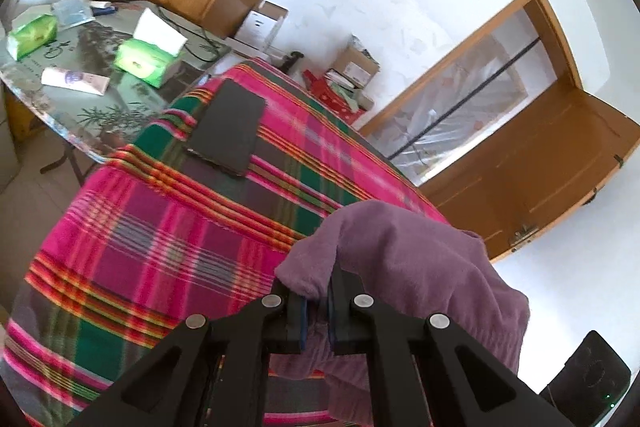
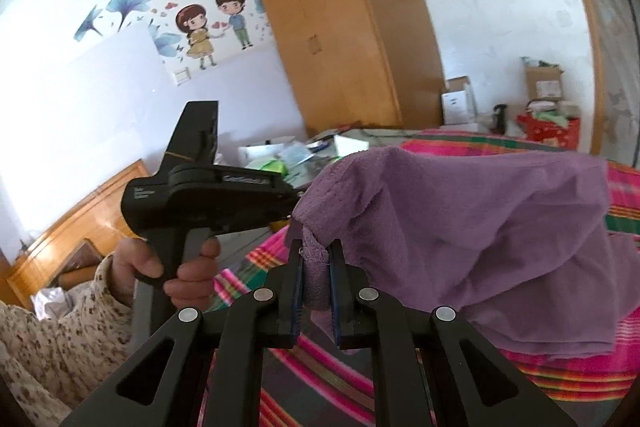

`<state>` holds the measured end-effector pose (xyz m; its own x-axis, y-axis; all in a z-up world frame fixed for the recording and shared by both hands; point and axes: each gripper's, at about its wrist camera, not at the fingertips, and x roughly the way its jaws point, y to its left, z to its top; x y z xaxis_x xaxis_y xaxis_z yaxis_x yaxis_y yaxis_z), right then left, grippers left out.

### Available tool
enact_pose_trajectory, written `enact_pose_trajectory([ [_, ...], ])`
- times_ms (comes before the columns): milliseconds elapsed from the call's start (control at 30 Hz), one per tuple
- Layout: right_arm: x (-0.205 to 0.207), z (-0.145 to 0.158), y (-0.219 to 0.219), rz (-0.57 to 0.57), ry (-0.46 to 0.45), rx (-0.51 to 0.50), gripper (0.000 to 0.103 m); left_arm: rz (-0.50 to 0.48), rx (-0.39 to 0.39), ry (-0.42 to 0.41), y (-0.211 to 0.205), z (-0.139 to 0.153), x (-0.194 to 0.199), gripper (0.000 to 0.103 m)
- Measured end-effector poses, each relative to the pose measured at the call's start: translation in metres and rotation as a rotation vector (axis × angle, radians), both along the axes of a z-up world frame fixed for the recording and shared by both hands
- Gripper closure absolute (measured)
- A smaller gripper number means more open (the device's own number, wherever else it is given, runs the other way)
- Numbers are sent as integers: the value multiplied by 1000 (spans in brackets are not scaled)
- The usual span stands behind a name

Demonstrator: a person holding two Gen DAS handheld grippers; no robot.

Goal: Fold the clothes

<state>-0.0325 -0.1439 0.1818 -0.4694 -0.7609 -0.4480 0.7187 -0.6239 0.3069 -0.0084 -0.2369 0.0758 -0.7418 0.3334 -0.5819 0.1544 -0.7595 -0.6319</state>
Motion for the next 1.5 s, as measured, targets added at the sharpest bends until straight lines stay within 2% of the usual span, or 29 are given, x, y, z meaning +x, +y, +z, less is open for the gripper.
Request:
enact_pose_trajectory([
  [167,-1,-6,-24,42,-35,-9,92,45,15,-30,-19,-11,3,96],
  [600,16,-22,-68,149,-93,-9,92,103,-16,-65,-48,-22,17,96],
  [833,24,-37,-87,175,-113,37,91,123,-23,-101,-59,-34,17,96],
  [1000,22,-42,-90,179,-131,61,89,132,2,-129,-63,-42,22,96],
  [1133,20,-47,-87,163,-161,76,86,121,-10,-118,-60,-35,36,96],
  [1167,19,-49,-85,161,-175,76,78,120,-10,-115,-60,-33,40,96],
  [1233,17,-53,-79,152,-211,65,71,114,-26,-112,-55,-30,51,95],
  [1500,25,-58,-49,140,-234,61,70,122,-67,-105,-42,-19,92,88],
])
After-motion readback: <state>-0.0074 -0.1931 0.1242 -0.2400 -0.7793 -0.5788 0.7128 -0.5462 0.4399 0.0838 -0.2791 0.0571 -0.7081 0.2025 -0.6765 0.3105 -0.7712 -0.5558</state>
